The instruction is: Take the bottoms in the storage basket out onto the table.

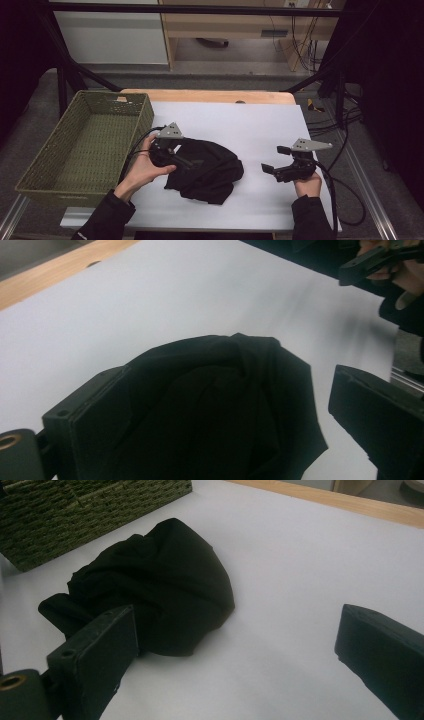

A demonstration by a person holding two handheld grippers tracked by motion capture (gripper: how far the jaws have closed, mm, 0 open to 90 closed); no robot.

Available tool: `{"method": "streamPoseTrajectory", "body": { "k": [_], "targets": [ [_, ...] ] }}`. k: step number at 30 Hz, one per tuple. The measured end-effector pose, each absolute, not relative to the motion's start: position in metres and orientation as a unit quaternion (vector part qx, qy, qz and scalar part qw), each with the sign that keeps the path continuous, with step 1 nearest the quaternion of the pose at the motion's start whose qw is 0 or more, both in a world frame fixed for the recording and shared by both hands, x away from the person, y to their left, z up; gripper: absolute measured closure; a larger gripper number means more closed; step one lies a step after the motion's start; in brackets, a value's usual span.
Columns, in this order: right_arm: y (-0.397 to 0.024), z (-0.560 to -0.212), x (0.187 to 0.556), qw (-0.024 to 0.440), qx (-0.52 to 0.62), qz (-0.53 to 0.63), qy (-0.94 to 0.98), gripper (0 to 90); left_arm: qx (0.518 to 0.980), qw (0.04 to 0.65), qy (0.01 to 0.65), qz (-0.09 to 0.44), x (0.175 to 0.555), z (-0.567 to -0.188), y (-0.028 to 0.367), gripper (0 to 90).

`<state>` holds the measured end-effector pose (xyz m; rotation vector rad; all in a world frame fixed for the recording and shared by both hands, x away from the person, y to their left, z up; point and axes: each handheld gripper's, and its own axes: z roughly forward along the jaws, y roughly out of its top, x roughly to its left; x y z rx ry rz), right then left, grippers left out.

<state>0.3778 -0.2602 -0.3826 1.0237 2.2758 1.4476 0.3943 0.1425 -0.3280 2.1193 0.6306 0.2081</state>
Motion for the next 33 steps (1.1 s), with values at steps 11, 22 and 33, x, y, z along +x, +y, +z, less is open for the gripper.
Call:
{"method": "streamPoseTrajectory", "body": {
  "k": [11, 22, 33],
  "targets": [
    [-0.260, -0.382, 0.378, 0.128, 0.351, 0.498, 0.782, 4.1, 0.842, 0.457, 0.268, 0.100, 0.386, -0.320, 0.172, 3.8],
    [-0.260, -0.382, 0.378, 0.126, 0.353, 0.498, 0.782, 4.1, 0.831, 0.461, 0.285, 0.123, 0.383, -0.319, 0.205, 3.8],
    [-0.260, -0.383, 0.378, 0.123, 0.354, 0.496, 0.783, 4.0, 0.822, 0.462, 0.306, 0.134, 0.382, -0.324, 0.235, 3.8]
  ]
}}
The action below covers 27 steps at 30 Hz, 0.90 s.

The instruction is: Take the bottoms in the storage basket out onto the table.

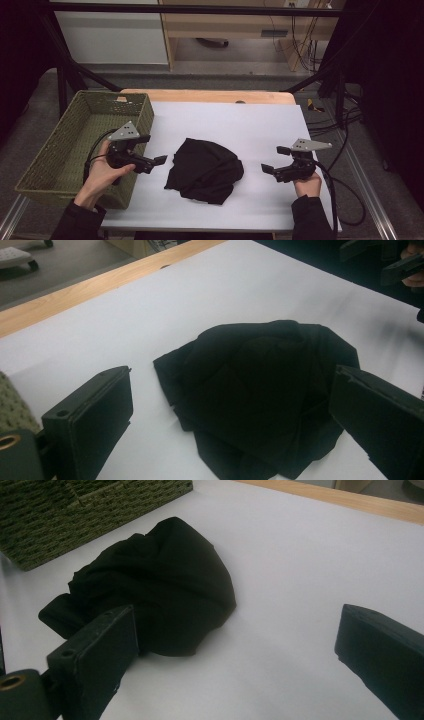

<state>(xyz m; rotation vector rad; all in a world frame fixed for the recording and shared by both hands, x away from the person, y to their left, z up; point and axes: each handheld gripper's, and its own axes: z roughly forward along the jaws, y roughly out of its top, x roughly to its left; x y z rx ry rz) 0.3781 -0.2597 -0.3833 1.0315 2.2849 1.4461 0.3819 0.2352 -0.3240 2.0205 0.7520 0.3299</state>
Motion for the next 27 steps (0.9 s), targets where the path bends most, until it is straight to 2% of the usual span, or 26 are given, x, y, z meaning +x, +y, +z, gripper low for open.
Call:
{"method": "streamPoseTrajectory", "body": {
  "k": [27],
  "targets": [
    [-0.259, -0.384, 0.378, 0.124, 0.356, 0.491, 0.785, 4.1, 0.804, 0.444, 0.359, 0.168, 0.385, -0.346, 0.295, 3.8]
  ]
}}
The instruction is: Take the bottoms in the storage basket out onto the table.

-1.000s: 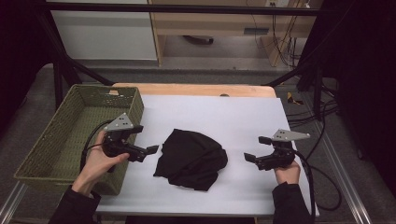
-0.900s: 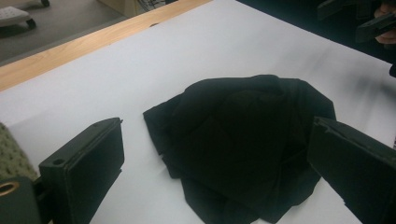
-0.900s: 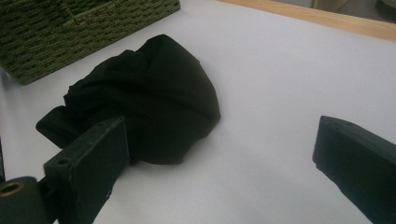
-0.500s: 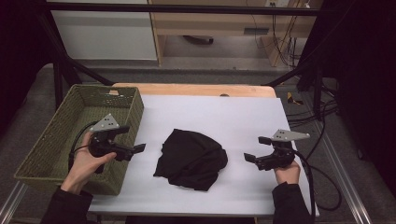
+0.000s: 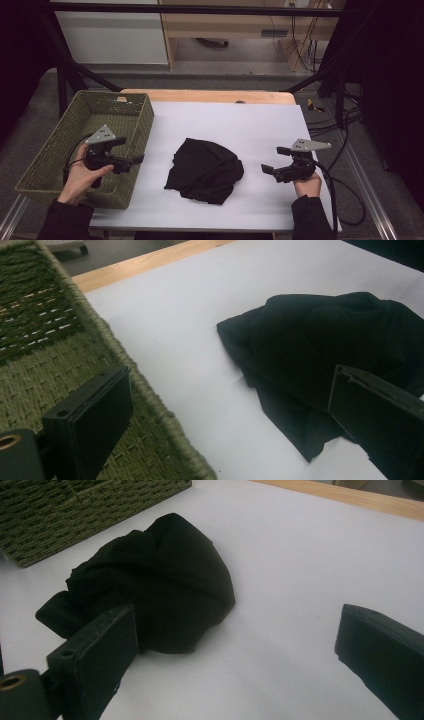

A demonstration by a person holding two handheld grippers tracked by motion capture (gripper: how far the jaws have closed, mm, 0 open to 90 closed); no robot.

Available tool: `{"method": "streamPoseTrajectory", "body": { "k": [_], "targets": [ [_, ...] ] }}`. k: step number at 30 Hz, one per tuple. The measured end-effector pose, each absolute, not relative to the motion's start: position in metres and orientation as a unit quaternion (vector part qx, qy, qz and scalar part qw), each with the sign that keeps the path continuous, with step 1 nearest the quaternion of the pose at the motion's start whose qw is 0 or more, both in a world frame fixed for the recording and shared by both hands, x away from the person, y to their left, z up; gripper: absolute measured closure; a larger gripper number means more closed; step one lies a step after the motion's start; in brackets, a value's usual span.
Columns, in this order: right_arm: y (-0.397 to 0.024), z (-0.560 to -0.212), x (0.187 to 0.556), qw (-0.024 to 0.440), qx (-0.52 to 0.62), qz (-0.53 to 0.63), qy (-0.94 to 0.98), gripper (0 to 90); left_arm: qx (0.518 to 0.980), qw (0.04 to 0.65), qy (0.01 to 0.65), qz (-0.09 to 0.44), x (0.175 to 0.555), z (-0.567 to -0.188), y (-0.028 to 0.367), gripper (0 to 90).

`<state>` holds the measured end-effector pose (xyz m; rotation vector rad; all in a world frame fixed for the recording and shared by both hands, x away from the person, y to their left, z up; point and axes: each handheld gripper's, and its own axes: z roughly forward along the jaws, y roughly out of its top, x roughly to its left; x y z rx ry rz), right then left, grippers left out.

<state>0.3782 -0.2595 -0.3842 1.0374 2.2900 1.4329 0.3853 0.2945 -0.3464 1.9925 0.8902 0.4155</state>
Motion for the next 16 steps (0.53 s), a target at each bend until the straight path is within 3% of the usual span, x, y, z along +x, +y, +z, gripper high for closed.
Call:
{"method": "streamPoseTrajectory", "body": {
  "k": [16],
  "targets": [
    [-0.258, -0.385, 0.379, 0.123, 0.356, 0.488, 0.788, 4.2, 0.798, 0.435, 0.378, 0.178, 0.386, -0.349, 0.311, 3.8]
  ]
}}
